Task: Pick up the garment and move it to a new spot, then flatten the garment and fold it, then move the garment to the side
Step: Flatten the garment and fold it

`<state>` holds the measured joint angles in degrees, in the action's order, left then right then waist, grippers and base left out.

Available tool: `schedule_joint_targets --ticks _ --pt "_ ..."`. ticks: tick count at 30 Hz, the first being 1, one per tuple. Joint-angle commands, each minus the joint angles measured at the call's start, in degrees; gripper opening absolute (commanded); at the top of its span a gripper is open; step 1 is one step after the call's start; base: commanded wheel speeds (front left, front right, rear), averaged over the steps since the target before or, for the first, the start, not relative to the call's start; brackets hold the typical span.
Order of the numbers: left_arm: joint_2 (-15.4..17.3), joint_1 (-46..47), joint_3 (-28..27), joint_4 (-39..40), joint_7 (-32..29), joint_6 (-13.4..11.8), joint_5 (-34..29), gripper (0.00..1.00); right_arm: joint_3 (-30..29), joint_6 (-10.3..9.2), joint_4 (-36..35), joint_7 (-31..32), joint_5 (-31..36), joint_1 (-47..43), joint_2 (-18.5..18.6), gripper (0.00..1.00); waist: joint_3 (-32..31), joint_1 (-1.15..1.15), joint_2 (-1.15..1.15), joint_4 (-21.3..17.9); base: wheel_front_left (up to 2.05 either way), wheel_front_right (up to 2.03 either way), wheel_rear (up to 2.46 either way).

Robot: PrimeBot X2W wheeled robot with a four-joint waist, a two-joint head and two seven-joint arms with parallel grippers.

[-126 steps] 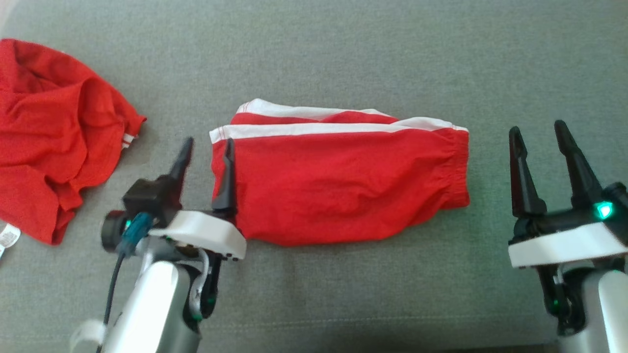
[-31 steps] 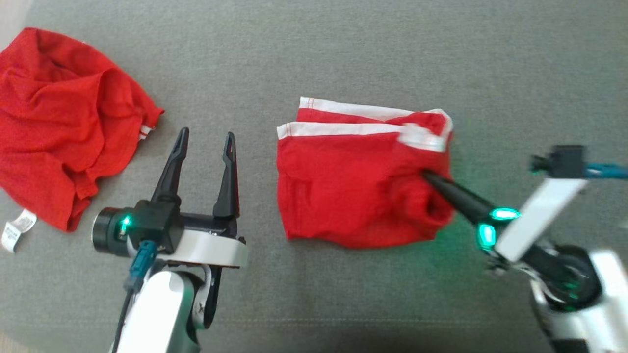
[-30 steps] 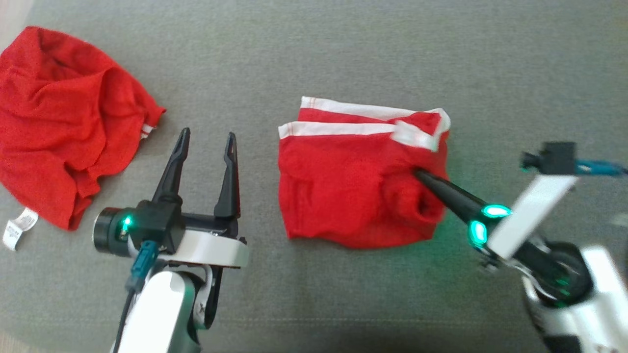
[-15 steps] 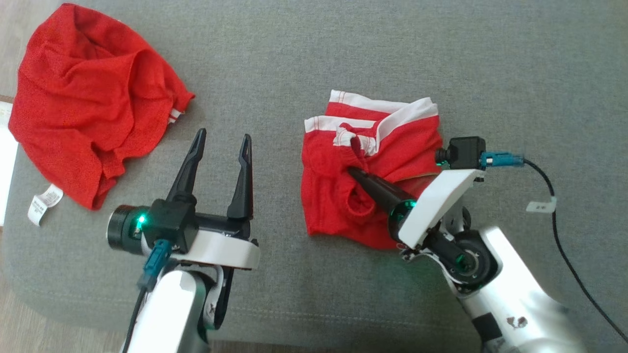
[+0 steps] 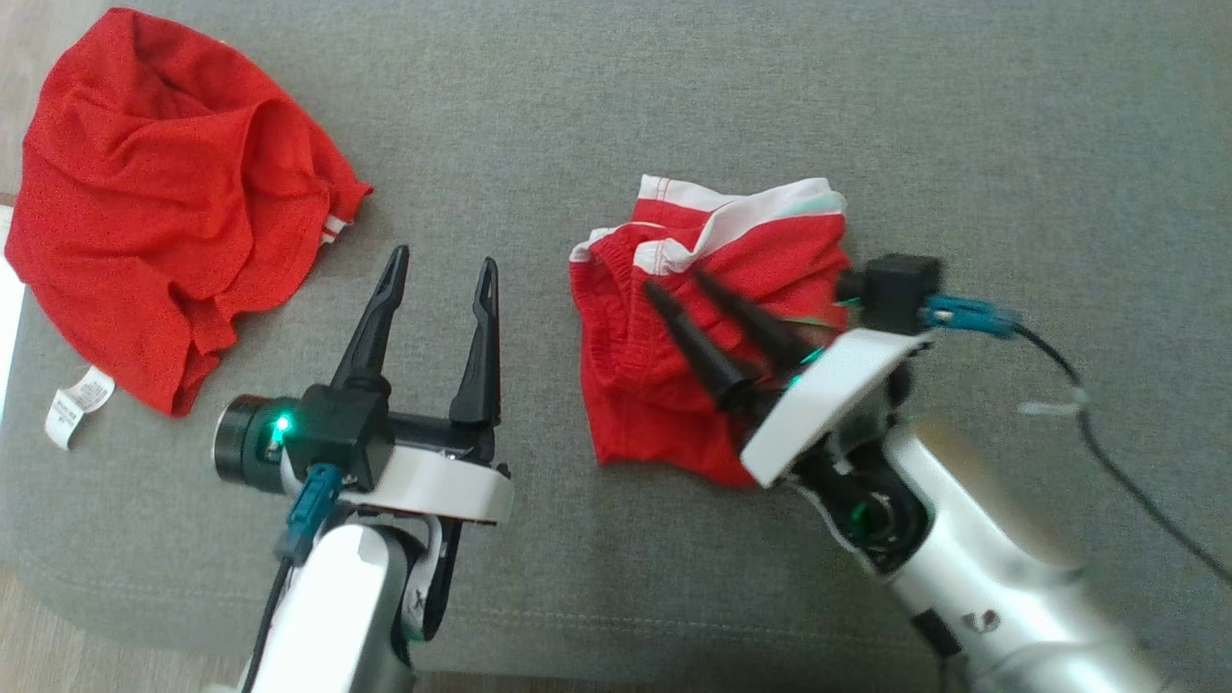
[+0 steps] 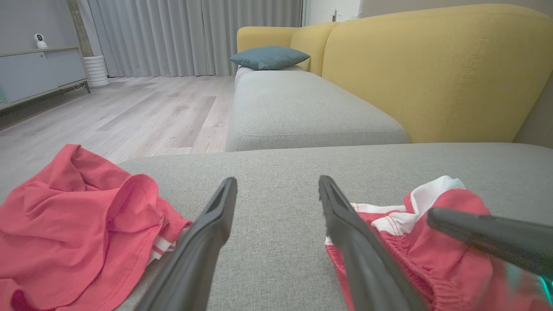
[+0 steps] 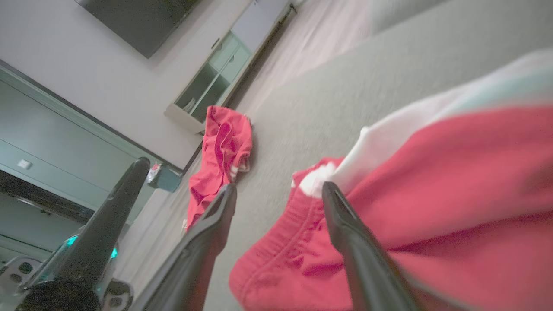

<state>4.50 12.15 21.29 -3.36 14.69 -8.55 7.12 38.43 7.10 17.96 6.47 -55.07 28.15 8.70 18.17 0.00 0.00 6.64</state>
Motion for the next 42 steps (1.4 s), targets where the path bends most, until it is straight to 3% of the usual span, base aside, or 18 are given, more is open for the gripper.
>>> schedule_joint_targets --ticks 1,6,13,18,23,42 --pt "0.21 1.72 -2.10 1.74 0.30 0.03 -0.65 1.00 1.12 0.39 -2.13 -4.96 3.49 1.98 1.28 1.00 -0.11 0.00 0.00 -0.14 0.00 0.00 0.00" --pt "0.32 1.04 -2.71 1.77 0.30 -0.19 -0.65 1.00 -1.56 0.39 -0.84 -17.38 14.84 2.15 5.62 1.00 -0.76 0.00 0.00 -0.99 0.00 0.00 0.00" --pt "1.10 -0.13 -3.93 1.68 0.30 -0.54 -0.32 1.00 -15.91 0.39 -3.83 -20.92 27.08 -5.33 8.67 1.00 -2.02 0.00 0.00 -3.17 0.00 0.00 0.00" --pt "1.97 -1.14 -5.05 1.49 0.30 -0.85 0.23 1.00 -26.28 0.39 -8.82 -20.51 32.90 -13.87 7.86 1.00 -3.41 0.00 0.00 -5.01 0.00 0.00 0.00" --pt "2.79 -2.75 -5.99 1.27 0.29 -1.19 0.99 1.00 -31.79 0.39 -14.15 -17.18 36.54 -20.33 5.00 1.00 -5.35 0.00 0.00 -6.73 0.00 0.00 0.00" --pt "5.30 -12.28 -7.19 1.71 -2.55 -3.32 2.99 1.00 -36.25 0.39 -24.00 -8.11 41.71 -32.98 -1.29 1.00 -15.85 0.00 0.00 -7.32 0.00 0.00 0.00"
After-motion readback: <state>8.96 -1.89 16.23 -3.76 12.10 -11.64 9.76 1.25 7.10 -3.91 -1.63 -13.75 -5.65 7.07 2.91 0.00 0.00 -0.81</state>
